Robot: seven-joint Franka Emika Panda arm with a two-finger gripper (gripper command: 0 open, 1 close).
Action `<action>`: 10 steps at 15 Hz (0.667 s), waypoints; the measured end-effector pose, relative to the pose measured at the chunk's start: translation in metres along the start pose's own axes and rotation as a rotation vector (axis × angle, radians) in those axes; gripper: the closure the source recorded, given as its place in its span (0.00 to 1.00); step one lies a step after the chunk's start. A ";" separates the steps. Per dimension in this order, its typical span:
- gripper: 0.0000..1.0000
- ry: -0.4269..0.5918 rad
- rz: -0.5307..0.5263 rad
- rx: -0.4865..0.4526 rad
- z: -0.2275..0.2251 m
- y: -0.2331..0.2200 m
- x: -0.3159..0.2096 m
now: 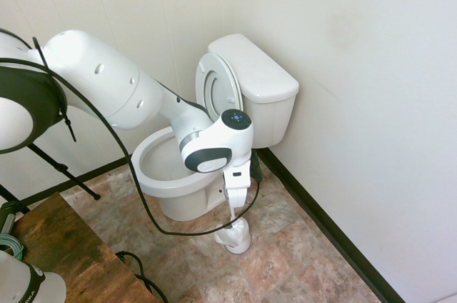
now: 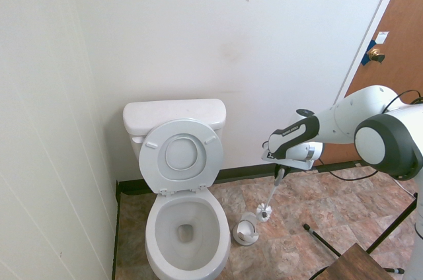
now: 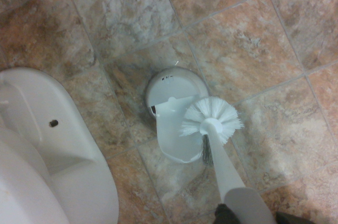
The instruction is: Clean the toilet
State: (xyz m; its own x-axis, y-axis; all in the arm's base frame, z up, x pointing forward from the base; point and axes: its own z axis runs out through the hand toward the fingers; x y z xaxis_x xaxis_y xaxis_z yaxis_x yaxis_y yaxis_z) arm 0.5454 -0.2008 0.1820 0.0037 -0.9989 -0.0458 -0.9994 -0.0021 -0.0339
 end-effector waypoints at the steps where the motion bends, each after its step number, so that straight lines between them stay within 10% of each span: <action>1: 1.00 -0.005 -0.003 -0.003 0.006 -0.001 0.000; 10: 1.00 -0.042 -0.021 -0.051 0.061 -0.037 -0.002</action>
State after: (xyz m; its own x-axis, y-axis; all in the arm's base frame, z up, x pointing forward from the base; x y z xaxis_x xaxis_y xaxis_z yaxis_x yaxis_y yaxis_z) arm 0.5849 -0.1956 0.1227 0.0246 -0.9959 -0.0875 -0.9995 -0.0261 0.0151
